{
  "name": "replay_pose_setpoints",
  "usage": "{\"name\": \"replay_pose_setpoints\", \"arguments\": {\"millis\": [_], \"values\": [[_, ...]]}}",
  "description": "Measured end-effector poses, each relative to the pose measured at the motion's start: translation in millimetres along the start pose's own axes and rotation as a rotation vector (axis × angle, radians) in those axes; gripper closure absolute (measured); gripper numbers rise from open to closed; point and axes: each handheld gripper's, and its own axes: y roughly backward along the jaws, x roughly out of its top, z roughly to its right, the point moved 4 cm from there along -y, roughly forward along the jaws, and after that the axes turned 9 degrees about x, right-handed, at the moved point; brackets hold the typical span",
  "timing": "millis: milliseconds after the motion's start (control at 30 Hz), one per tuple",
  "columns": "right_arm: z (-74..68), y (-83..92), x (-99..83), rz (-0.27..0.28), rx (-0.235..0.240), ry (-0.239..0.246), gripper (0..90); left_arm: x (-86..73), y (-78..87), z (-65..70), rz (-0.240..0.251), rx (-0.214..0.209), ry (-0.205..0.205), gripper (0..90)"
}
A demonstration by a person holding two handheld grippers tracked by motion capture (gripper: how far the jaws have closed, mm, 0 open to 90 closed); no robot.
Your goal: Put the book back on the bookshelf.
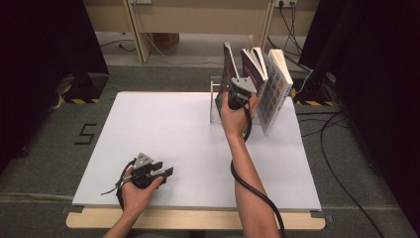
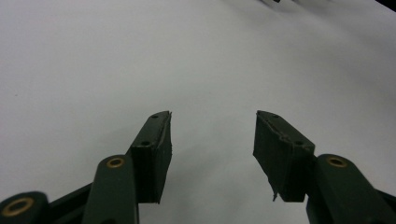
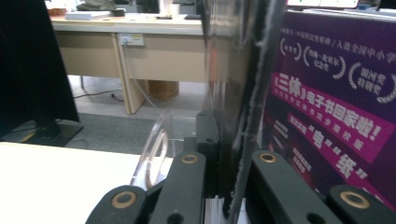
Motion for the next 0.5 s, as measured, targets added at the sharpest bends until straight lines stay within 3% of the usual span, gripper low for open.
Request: {"name": "replay_pose_setpoints", "arguments": {"millis": [300,500], "values": [[-0.4,3.6,-4.8,-0.006,-0.039,0.011,86.1,-0.1,-0.2,1.6,-0.001,-0.005,-0.002,46.0],[2.6,4.8,-11.2,-0.053,-0.038,-0.009,82.3,-0.1,0.2,1.7,0.001,-0.008,-0.002,46.0]]}}
